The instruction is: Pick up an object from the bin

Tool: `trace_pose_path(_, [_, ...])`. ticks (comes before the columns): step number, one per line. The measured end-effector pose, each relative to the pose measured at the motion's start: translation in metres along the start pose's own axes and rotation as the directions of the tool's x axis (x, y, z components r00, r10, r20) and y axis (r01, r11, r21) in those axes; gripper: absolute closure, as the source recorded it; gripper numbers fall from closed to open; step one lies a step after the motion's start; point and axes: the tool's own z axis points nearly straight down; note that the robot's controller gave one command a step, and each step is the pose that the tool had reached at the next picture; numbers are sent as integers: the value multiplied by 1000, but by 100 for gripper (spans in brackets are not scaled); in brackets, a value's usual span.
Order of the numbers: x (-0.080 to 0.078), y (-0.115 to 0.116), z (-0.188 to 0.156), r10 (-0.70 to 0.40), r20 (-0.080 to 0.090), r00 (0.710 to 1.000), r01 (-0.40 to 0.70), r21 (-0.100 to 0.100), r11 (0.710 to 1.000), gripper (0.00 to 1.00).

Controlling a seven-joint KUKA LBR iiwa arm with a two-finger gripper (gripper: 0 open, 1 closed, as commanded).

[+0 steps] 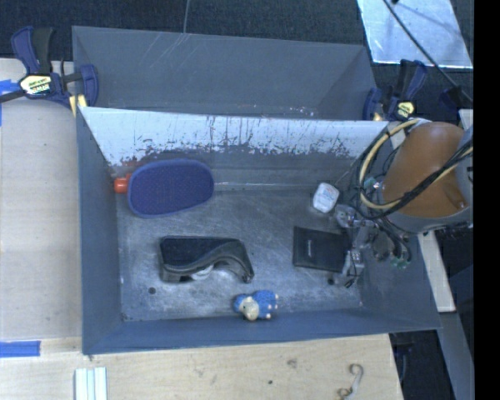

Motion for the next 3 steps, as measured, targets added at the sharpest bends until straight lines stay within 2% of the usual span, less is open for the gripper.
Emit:
trace_pose_path(1, [-1, 0, -1, 0, 2, 1000, 0, 0, 1000, 100])
trace_pose_path(2, [-2, -1, -20, -1, 7, 1000, 1, 1, 1000, 100])
trace_pose_path(3, [-4, -1, -55, -1, 8, 1000, 1, 1, 1000, 100])
